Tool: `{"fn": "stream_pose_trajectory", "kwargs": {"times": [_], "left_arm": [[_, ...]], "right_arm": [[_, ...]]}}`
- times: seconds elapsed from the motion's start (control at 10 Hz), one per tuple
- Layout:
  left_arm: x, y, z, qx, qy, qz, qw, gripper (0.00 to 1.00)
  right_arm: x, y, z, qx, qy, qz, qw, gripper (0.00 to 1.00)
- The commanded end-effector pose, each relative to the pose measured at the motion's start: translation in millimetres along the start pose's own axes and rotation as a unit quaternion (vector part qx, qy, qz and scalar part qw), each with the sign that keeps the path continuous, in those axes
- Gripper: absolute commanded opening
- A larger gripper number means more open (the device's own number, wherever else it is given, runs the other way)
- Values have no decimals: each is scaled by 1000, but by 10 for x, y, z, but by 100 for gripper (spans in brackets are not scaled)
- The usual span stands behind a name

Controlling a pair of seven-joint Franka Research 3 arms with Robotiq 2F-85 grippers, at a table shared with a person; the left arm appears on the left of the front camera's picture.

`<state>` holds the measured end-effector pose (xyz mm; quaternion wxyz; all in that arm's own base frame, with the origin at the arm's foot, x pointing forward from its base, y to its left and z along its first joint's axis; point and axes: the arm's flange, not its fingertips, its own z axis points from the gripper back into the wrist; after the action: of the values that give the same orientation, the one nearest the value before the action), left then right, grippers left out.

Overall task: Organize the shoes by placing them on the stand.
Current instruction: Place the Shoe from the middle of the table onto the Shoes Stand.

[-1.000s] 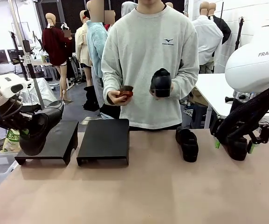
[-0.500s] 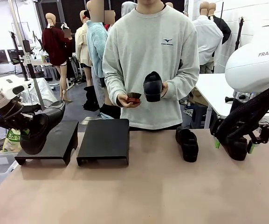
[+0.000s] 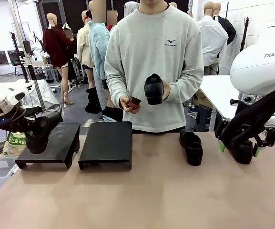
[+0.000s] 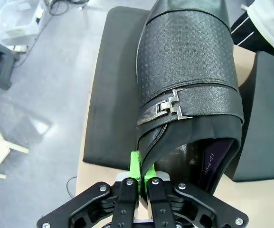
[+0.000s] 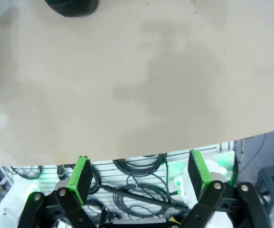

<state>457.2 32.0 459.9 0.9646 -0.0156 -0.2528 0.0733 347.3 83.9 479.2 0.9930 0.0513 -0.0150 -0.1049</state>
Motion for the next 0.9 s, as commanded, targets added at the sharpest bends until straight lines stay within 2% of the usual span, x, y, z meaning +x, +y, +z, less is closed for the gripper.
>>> {"fn": "stream_pose_trajectory", "kwargs": {"times": [0.0, 0.1, 0.3, 0.5, 0.8], "left_arm": [[214, 161, -8, -31, -3, 13, 999, 0], [205, 144, 56, -14, 15, 23, 1000, 0], [76, 52, -45, -7, 2, 10, 1000, 0], [149, 162, -154, -32, 27, 18, 999, 0], [287, 457, -297, -33, -7, 38, 999, 0]], "right_arm": [[30, 9, 13, -4, -1, 3, 1000, 100], [30, 9, 13, -4, -1, 3, 1000, 100], [30, 9, 13, -4, -1, 3, 1000, 100], [30, 9, 13, -4, -1, 3, 1000, 100], [30, 9, 13, -4, -1, 3, 1000, 100]]}}
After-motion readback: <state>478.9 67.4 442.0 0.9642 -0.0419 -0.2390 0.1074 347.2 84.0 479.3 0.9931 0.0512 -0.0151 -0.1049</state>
